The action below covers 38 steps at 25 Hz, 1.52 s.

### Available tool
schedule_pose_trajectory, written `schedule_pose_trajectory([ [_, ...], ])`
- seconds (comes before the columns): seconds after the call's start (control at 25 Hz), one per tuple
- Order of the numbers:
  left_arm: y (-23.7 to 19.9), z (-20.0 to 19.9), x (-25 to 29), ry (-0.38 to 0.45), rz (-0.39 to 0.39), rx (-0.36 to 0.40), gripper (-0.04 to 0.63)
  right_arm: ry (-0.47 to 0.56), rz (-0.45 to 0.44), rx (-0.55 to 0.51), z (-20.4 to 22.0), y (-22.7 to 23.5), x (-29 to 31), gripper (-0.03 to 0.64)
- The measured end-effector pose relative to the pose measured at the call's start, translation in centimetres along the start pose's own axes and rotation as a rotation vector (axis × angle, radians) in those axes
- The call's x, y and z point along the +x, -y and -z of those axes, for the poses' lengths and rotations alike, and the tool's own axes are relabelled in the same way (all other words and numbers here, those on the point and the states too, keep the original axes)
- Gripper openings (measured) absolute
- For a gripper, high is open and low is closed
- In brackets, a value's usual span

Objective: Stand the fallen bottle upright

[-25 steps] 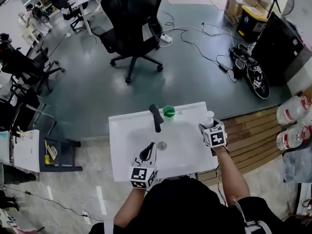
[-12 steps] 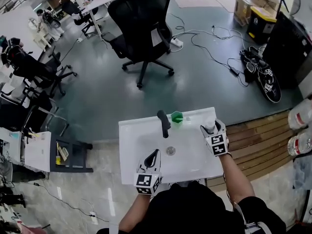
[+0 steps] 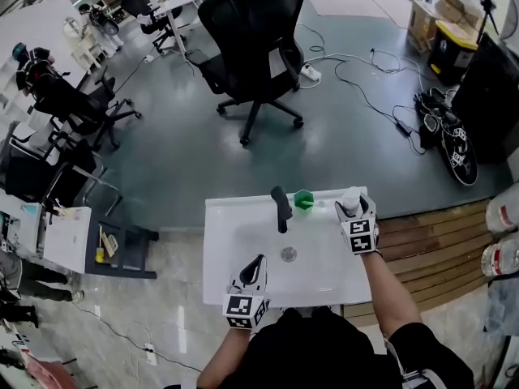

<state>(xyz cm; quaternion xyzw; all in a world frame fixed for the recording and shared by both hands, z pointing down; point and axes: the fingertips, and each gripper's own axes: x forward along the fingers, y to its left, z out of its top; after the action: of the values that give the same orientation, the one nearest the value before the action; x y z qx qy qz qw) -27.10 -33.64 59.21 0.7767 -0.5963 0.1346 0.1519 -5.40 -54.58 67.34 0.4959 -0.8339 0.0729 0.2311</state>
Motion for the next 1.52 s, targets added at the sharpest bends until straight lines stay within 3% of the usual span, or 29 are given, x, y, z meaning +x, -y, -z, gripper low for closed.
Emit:
schedule_pose_trajectory([
  [0.2,-0.6,0.4,0.0,0.002,-0.025,-0.012,0.018,0.019,0.055,0.026,0.1,0.9,1.0,0.308],
  [0.52,-0.2,0.4,-0.1,0.003,-0.033,-0.027,0.018,0.017,0.061,0.033,0.9,0.7,1.0,0.315],
  [0.8,0.5,-0.2,-0.2,0.015,-0.017,-0.017,0.018,0.027,0.025,0.049,1.3,0.3,-0.5,0.423],
  [0.96,0.3,-0.8,-0.3,0.030,-0.010,-0.010,0.018,0.068,0.021,0.054,0.5,0.0,-4.0,0.421],
  [1.12,0.7,-1.7,-0.2,0.052,0.007,0.000,0.018,0.111,0.005,0.038,-1.4,-1.4,-8.4,0.381],
  [1.36,2.1,-3.0,0.3,0.076,0.045,0.012,0.018,0.214,0.019,0.033,-6.0,-2.6,-14.2,0.160],
  [1.44,2.5,-3.4,0.5,0.080,0.056,0.018,0.018,0.247,0.021,0.042,-7.2,-2.8,-15.3,0.020],
  [1.52,2.9,-3.7,0.4,0.083,0.063,0.023,0.018,0.256,-0.011,0.036,-7.9,-3.5,-16.2,0.014],
])
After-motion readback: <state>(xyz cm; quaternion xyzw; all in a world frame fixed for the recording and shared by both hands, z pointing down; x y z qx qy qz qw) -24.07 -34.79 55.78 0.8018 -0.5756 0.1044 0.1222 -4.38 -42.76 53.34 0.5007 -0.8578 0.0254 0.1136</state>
